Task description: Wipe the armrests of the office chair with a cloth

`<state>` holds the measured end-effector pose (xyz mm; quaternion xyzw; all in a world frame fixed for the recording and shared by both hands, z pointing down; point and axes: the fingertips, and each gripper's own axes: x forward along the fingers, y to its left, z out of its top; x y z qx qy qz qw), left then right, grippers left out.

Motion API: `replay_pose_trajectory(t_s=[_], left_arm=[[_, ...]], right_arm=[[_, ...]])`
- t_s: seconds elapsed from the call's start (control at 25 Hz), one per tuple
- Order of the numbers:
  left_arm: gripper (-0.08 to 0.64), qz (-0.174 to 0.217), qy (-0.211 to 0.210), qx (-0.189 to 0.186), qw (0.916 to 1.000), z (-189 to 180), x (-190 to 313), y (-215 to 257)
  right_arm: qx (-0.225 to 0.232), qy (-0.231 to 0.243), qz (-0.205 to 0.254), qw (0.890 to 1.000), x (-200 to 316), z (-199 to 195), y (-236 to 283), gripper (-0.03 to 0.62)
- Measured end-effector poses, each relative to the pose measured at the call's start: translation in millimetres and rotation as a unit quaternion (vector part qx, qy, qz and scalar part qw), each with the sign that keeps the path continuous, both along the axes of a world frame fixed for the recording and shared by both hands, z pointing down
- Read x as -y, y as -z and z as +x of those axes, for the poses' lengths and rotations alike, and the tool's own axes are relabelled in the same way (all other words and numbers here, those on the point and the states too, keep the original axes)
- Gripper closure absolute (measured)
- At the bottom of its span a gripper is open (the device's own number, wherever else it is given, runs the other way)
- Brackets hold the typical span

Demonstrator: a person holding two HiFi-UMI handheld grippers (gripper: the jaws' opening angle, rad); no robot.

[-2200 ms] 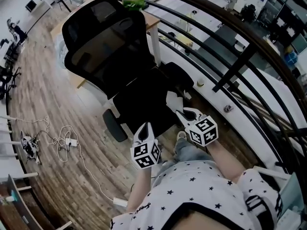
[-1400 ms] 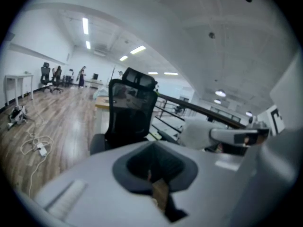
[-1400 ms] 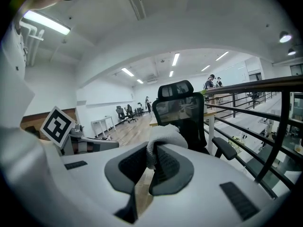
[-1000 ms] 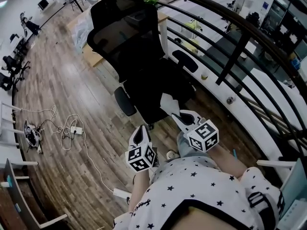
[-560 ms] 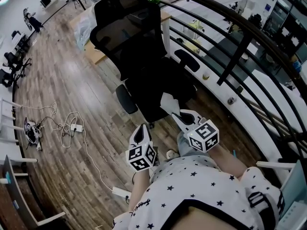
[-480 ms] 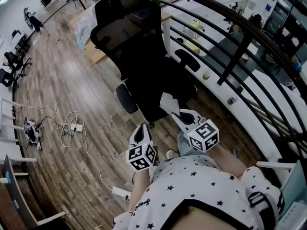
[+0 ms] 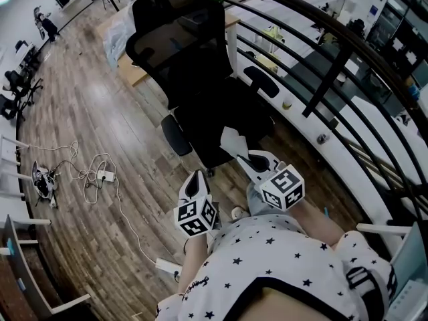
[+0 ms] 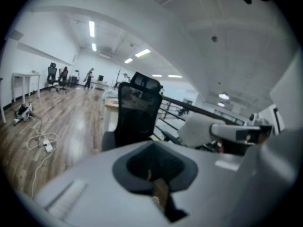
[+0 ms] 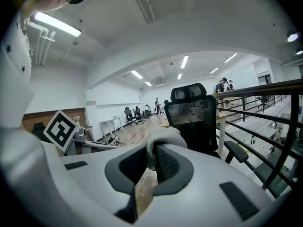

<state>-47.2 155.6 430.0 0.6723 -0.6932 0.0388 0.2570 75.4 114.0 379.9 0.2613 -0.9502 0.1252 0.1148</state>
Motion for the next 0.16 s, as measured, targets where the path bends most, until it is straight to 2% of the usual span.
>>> replay_pose_trajectory(t_s=[0.16], left_arm=[[0.554, 0.000, 0.001, 0.000, 1.0000, -3.5, -0.2, -1.0]], right_arm=[[-0.002, 0.002, 0.003, 1.000, -1.0, -3.1, -1.0, 0.561]])
